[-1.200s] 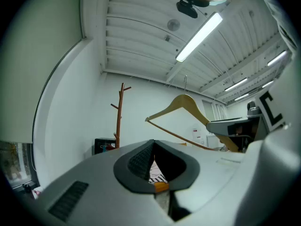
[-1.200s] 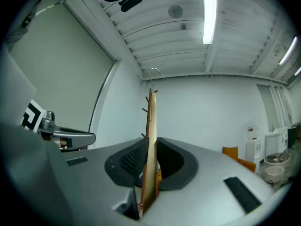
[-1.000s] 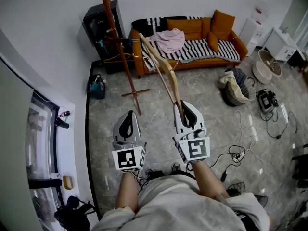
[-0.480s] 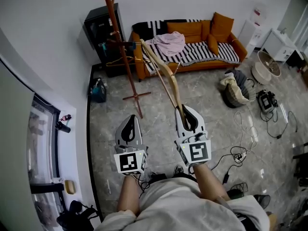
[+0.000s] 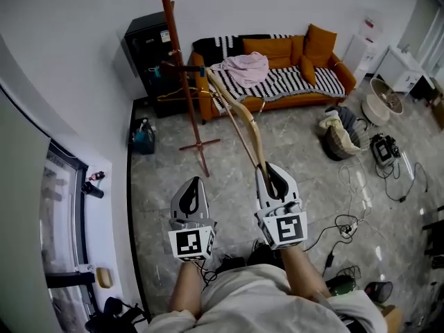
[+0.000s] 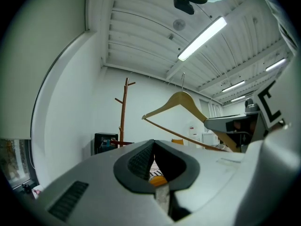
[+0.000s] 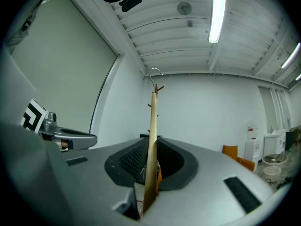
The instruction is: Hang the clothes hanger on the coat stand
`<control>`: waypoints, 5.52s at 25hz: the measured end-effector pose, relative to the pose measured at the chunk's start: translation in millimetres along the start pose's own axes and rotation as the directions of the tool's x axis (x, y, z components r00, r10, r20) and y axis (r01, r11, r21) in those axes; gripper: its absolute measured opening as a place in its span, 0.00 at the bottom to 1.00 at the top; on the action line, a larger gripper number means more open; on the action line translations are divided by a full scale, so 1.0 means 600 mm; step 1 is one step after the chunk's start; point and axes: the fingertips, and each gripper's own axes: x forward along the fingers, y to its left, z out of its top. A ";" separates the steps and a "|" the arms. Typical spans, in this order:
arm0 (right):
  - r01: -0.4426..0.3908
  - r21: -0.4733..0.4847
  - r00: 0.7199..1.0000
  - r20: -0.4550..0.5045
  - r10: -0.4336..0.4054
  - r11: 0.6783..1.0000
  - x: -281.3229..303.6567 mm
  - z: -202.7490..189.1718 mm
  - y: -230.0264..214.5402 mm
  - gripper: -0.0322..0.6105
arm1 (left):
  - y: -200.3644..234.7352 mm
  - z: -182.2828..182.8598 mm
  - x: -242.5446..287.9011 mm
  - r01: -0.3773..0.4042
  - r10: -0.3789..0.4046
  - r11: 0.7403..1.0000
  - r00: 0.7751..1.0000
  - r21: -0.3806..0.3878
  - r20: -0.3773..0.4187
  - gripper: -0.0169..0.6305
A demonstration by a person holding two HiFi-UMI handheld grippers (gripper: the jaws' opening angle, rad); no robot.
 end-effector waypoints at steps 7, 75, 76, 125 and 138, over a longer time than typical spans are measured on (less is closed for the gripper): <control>0.009 0.018 1.000 0.007 -0.009 1.000 0.035 -0.019 -0.028 0.12 | 0.012 -0.010 0.040 0.020 -0.020 1.000 1.000 0.009 -0.018 0.04; -0.449 -0.102 0.894 -0.070 0.443 0.888 0.811 -0.094 -0.332 0.12 | 0.254 -0.021 0.740 -0.405 0.406 0.913 0.913 0.051 -0.026 0.04; -0.457 -0.105 0.889 -0.069 0.452 0.883 0.819 -0.095 -0.330 0.12 | 0.255 -0.021 0.742 -0.412 0.414 0.909 0.910 0.054 -0.027 0.04; -0.906 -0.092 0.420 -0.097 0.902 0.412 1.123 -0.120 -0.119 0.12 | 0.339 -0.041 0.716 -0.871 0.877 0.481 0.477 0.098 -0.061 0.04; -0.943 -0.012 0.331 -0.115 0.937 0.332 1.128 -0.150 -0.104 0.12 | 0.333 -0.048 0.708 -0.880 0.886 0.463 0.457 0.106 -0.071 0.04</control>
